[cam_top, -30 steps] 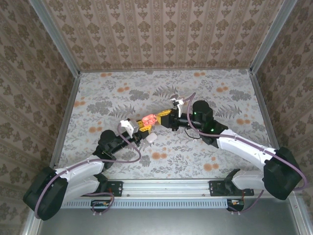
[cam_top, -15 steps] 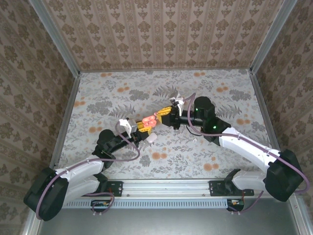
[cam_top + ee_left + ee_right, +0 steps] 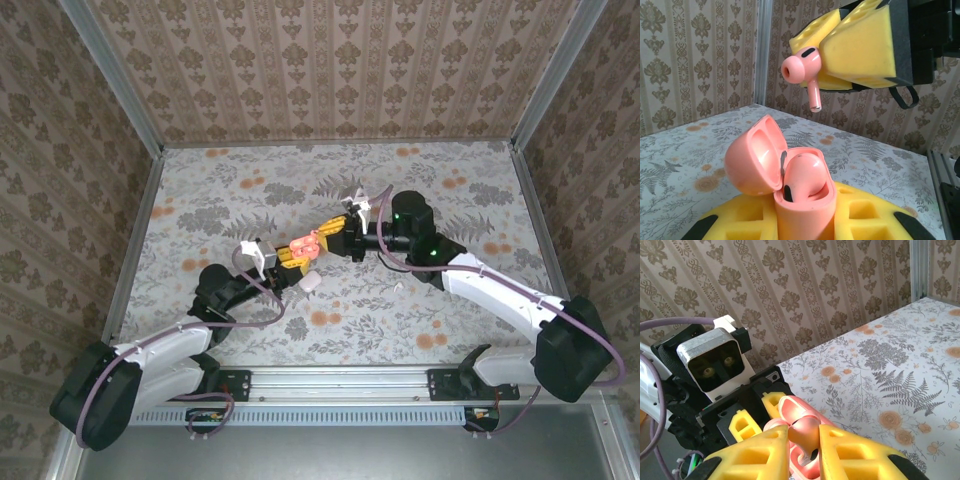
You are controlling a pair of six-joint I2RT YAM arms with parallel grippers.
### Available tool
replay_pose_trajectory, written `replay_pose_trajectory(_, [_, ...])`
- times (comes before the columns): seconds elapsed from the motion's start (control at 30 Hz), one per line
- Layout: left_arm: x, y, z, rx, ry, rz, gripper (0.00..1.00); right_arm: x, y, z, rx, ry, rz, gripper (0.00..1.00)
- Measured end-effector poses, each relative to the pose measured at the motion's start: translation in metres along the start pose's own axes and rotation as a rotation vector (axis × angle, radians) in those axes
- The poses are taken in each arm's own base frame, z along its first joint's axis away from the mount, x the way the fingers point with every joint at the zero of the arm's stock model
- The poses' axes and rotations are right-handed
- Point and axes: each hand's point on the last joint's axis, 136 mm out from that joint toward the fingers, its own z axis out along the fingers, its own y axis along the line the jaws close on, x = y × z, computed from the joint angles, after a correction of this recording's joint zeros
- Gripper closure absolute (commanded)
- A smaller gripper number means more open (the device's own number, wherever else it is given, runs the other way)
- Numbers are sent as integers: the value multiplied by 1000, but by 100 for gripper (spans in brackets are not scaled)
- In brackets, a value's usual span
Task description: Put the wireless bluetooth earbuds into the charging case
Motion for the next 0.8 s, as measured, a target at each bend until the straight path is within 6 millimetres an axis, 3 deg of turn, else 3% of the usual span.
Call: replay_pose_trajectory(0.8, [-4, 0, 0, 4, -12, -14, 82, 16, -6, 8, -21, 45, 27, 80])
